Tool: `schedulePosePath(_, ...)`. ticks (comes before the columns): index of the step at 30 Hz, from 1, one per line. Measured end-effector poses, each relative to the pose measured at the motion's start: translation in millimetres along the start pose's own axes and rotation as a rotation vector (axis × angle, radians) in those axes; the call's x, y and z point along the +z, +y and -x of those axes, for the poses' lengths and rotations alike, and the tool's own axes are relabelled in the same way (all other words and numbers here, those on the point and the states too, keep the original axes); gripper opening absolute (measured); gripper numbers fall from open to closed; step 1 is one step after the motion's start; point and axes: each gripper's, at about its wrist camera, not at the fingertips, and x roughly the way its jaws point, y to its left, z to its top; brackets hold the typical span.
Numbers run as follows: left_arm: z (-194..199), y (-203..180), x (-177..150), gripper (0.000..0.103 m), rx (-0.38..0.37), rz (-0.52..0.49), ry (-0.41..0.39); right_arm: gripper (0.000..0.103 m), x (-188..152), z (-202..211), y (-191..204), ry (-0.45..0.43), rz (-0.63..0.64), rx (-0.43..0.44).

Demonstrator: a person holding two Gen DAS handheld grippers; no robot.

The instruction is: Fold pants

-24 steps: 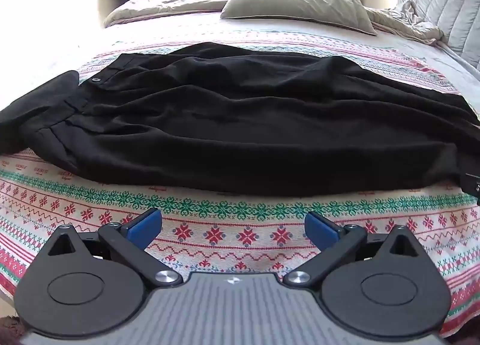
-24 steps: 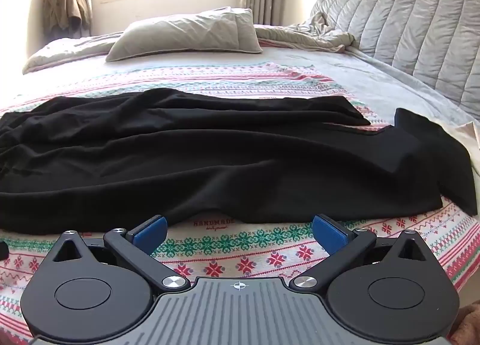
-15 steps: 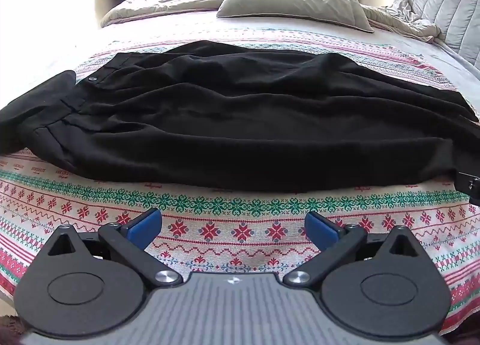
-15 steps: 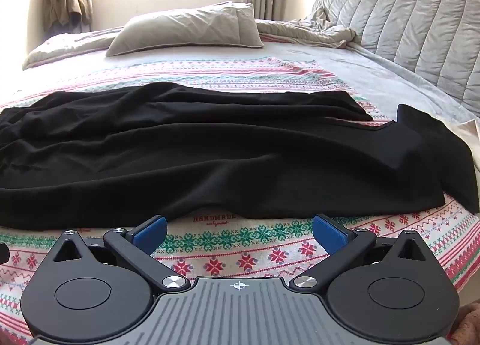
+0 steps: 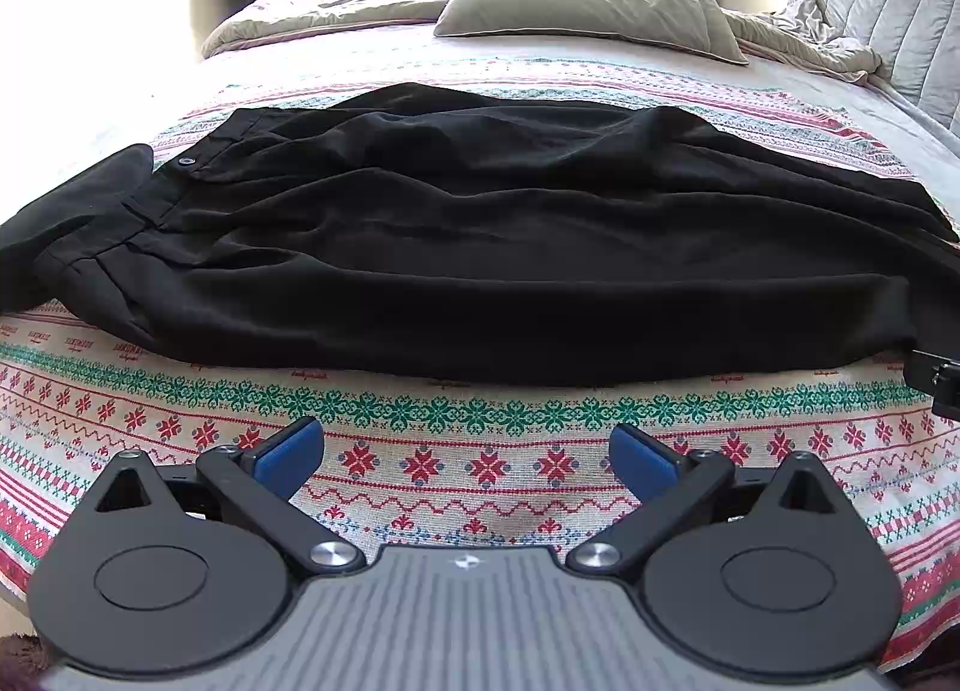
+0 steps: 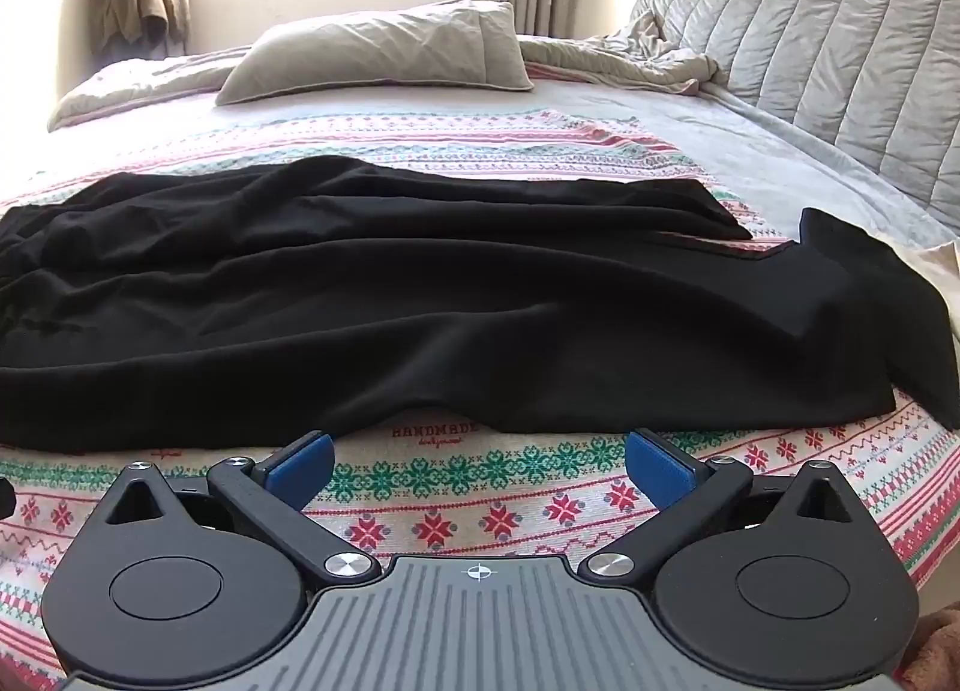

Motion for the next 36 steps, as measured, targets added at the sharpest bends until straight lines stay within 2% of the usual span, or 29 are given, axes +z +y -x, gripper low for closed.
schedulePosePath(36,-2.3,-1.9,-2.1,0.103,-0.002,-0.005,-0.001,0.103,0.0,2.4,3.0,0.005,0.016,0.003)
